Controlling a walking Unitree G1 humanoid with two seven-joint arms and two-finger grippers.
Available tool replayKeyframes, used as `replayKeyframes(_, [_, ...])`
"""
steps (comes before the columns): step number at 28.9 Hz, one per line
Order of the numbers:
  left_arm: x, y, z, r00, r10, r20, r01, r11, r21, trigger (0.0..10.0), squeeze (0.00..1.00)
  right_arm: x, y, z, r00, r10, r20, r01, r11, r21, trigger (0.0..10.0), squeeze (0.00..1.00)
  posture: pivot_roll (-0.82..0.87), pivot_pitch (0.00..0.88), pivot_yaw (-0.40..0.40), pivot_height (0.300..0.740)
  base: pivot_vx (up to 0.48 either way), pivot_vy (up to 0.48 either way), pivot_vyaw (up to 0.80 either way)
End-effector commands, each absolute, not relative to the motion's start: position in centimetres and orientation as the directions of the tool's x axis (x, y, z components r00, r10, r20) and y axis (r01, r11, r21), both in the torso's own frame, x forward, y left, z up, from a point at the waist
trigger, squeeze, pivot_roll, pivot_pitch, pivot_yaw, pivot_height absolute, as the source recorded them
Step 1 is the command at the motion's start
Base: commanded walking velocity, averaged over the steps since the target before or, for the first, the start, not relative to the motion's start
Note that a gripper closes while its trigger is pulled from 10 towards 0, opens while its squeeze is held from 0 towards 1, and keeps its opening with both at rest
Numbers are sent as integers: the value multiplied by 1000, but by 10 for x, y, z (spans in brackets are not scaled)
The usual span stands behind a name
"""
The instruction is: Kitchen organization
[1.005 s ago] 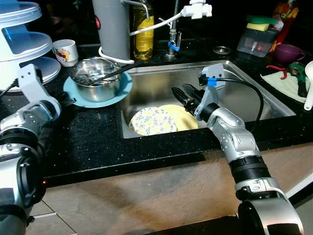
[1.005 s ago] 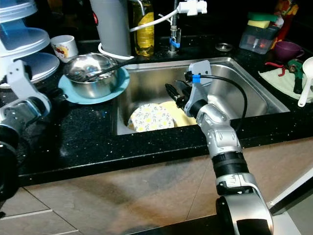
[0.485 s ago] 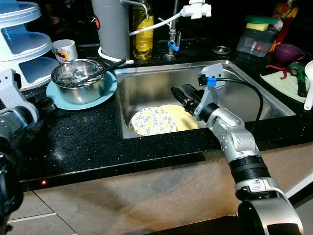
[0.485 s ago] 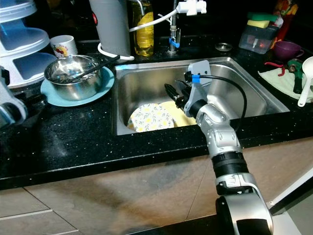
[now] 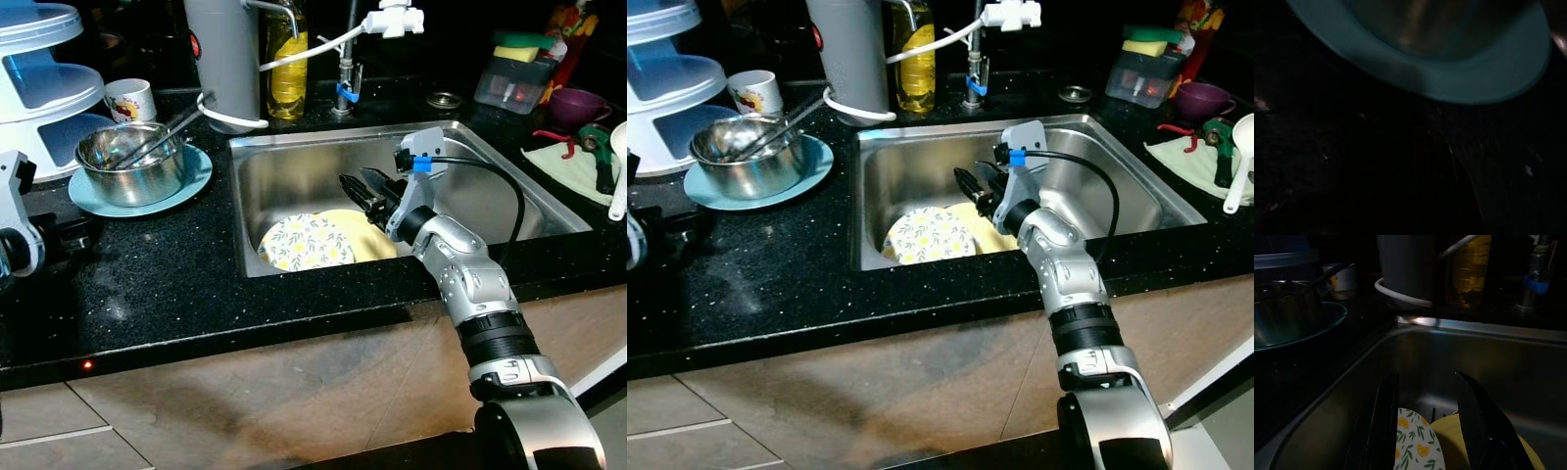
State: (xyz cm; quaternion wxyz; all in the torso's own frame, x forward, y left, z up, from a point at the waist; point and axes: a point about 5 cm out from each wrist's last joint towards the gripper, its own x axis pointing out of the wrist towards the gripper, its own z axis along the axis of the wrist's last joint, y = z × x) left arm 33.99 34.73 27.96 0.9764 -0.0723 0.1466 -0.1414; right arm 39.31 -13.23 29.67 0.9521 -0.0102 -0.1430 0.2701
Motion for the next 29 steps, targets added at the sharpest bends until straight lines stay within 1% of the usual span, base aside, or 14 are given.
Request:
replayKeyframes(1, [333, 351, 257, 872, -296, -390, 236, 952, -194, 0, 0, 393, -129, 296, 807, 529, 262, -523, 847, -97, 10000, 0, 54, 226, -4, 740, 0, 0, 0])
replayKeyframes(6, [332, 340, 267, 837, -404, -368, 356, 914, -195, 0, 0, 393, -130, 297, 809, 526, 264, -520, 849, -97, 10000, 0, 53, 226, -2, 740, 0, 0, 0])
replayKeyframes(8, [329, 329, 274, 790, -512, -337, 472, 859, -198, 0, 0, 393, -131, 297, 810, 523, 265, -518, 850, -96, 10000, 0, 53, 227, 0, 740, 0, 0, 0])
replayKeyframes(15, [322, 313, 289, 735, -631, -249, 616, 774, -146, 0, 0, 393, -132, 298, 811, 521, 268, -516, 851, -95, 10000, 0, 52, 231, -1, 740, 0, 0, 0])
replayKeyframes(16, [319, 312, 295, 720, -663, -203, 649, 748, -141, 7137, 0, 393, -132, 298, 810, 521, 269, -515, 852, -95, 10000, 0, 52, 231, -1, 740, 0, 0, 0])
replayKeyframes(17, [317, 311, 302, 707, -690, -155, 675, 724, -143, 10000, 0, 393, -132, 299, 810, 520, 270, -515, 852, -94, 10000, 0, 50, 233, -3, 740, 0, 0, 0])
replayKeyframes(19, [315, 310, 308, 699, -706, -114, 691, 708, -147, 10000, 0, 393, -132, 300, 811, 519, 272, -514, 853, -93, 10000, 0, 50, 233, -3, 740, 0, 0, 0])
replayKeyframes(20, [317, 312, 316, 726, -686, -54, 678, 726, -116, 10000, 0, 394, -132, 300, 811, 517, 275, -514, 853, -90, 10000, 0, 51, 231, -4, 740, 0, 0, 0])
replayKeyframes(21, [317, 312, 316, 726, -686, -54, 678, 726, -116, 10000, 0, 394, -132, 300, 811, 517, 275, -514, 853, -90, 10000, 0, 51, 231, -4, 740, 0, 0, 0])
replayKeyframes(23, [323, 318, 325, 801, -599, 13, 598, 798, -71, 10000, 0, 394, -132, 300, 811, 515, 278, -513, 854, -84, 10000, 0, 55, 228, -5, 740, 0, 0, 0])
replayKeyframes(25, [326, 322, 326, 844, -536, 20, 536, 843, -44, 10000, 0, 394, -131, 300, 811, 515, 279, -515, 854, -79, 10000, 0, 55, 228, -5, 740, 0, 0, 0])
replayKeyframes(26, [330, 324, 328, 893, -448, 35, 449, 892, -54, 10000, 612, 393, -129, 298, 810, 516, 279, -519, 852, -70, 10000, 0, 54, 226, -3, 740, 0, 0, 0])
replayKeyframes(28, [330, 324, 328, 905, -424, 35, 425, 904, -38, 10000, 612, 393, -128, 297, 809, 518, 278, -521, 851, -67, 10000, 0, 54, 226, -3, 740, 0, 0, 0])
replayKeyframes(29, [331, 324, 325, 927, -375, 2, 375, 927, -9, 10000, 1000, 393, -126, 295, 809, 519, 276, -524, 849, -62, 10000, 0, 54, 226, -3, 740, 0, 0, 0])
